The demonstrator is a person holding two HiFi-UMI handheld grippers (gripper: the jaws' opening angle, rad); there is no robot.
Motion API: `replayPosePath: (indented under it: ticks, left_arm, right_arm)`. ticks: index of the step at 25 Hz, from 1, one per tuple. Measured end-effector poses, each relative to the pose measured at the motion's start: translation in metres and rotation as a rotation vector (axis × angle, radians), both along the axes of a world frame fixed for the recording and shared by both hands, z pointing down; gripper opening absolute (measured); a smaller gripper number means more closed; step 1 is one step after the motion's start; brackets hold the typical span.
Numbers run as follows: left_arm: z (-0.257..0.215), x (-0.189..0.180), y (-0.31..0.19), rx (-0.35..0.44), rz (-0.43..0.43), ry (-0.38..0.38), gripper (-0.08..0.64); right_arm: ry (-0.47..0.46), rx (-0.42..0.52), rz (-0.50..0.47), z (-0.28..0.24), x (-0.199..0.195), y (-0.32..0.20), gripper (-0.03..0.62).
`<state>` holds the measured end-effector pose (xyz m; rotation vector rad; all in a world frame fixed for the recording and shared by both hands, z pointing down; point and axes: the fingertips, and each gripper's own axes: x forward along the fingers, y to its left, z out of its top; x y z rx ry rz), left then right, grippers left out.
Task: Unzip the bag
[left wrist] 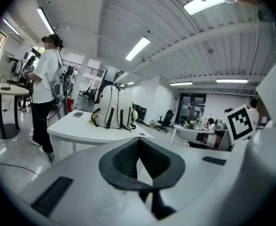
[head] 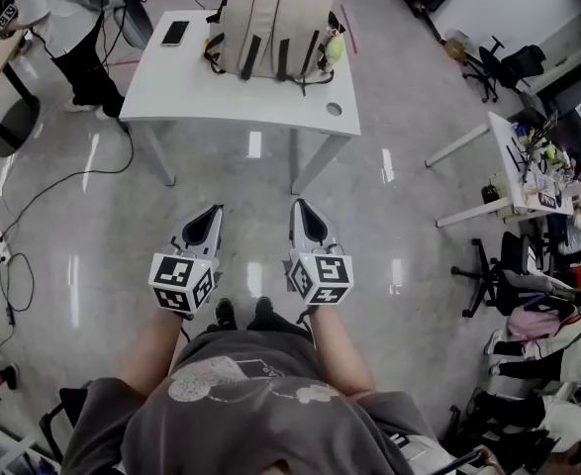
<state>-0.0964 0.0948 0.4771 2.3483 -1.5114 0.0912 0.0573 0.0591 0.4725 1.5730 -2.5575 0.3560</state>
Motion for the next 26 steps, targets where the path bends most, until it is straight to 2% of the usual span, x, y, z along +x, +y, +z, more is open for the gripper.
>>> replayPosePath:
  ticks: [5, 16, 26]
  left_arm:
    - [-0.005, 0.017, 0.013, 0.002, 0.006, -0.013, 0.006]
    - [-0.027, 0.056, 0.045, 0.011, -0.038, -0.038, 0.006]
    - [-0.032, 0.081, 0.056, 0.028, -0.051, -0.058, 0.005]
  right_arm:
    - [0.017, -0.006, -0.021, -0.002, 0.010, 0.013, -0.003]
    - [0.016, -0.016, -0.096, -0.014, 0.043, 0.042, -0.003]
    - [0.033, -0.004, -0.130, -0.016, 0.068, 0.052, -0.003]
